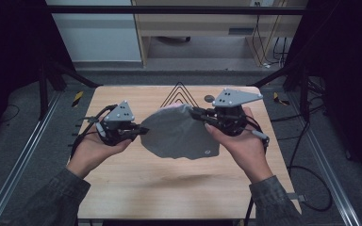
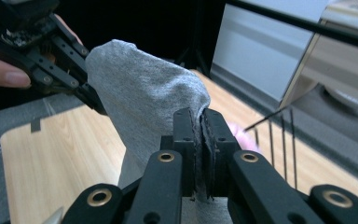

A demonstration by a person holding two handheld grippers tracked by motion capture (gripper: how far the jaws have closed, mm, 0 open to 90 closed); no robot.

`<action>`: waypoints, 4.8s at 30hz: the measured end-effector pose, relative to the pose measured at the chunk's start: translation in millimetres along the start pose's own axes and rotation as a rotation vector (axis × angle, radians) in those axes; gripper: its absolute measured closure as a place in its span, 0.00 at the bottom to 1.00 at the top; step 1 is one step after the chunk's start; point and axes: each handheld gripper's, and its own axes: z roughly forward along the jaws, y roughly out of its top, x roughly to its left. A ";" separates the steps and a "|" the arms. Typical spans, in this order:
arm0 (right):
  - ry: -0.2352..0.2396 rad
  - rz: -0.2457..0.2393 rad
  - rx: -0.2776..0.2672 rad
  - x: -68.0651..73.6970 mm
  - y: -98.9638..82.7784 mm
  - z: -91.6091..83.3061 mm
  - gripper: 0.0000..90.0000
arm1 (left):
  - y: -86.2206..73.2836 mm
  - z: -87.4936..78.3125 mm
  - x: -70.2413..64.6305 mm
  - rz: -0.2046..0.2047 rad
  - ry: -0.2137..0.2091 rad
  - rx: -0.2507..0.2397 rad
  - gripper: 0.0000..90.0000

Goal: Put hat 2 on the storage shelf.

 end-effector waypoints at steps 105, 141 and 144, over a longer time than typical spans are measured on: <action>-0.056 0.141 0.134 -145.0 -12.8 113.3 0.95 | 23.4 108.2 119.9 -0.102 0.105 0.020 0.97; -0.031 0.189 0.228 -133.4 -56.8 136.7 0.95 | -23.3 135.6 116.3 -0.148 0.065 0.076 0.97; -0.027 0.187 0.234 -132.0 -60.0 138.9 0.95 | -28.2 138.8 117.1 -0.156 0.059 0.090 0.97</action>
